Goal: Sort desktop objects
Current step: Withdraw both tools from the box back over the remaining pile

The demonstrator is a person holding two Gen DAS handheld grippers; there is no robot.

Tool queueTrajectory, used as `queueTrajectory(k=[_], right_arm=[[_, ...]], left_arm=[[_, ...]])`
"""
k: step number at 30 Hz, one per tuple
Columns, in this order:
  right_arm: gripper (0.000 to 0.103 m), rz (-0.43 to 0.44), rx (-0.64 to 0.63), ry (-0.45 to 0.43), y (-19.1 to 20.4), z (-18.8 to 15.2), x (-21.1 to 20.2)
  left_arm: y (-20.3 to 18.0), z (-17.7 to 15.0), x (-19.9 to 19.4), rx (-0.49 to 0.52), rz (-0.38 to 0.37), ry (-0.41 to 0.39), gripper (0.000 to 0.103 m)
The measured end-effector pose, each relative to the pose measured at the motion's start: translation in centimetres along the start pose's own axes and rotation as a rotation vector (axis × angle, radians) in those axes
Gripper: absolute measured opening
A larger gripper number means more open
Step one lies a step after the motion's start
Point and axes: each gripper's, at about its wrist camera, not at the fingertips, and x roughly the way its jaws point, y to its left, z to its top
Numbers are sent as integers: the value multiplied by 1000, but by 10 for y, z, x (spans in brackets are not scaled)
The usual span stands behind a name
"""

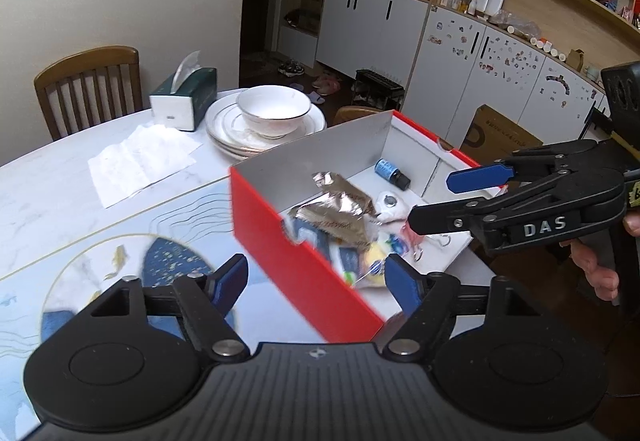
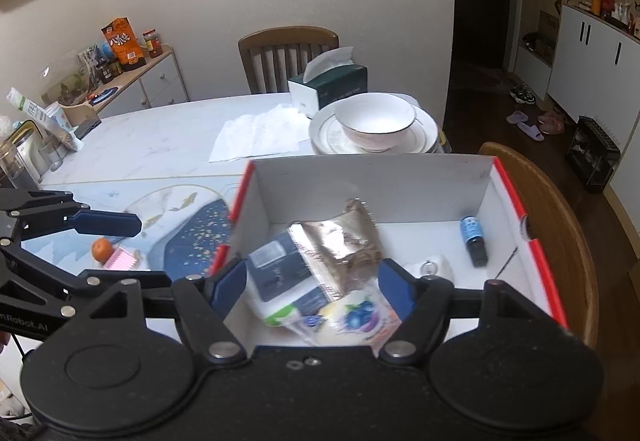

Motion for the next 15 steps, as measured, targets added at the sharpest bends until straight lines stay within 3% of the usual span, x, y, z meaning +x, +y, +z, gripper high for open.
queueTrajectory(k=[6, 15], right_arm=[[75, 12, -11, -12, 35, -6, -2], [76, 47, -34, 12, 92, -14, 13]], left_arm=[[28, -21, -20, -19, 20, 9, 78], [72, -57, -44, -56, 66, 29, 88]])
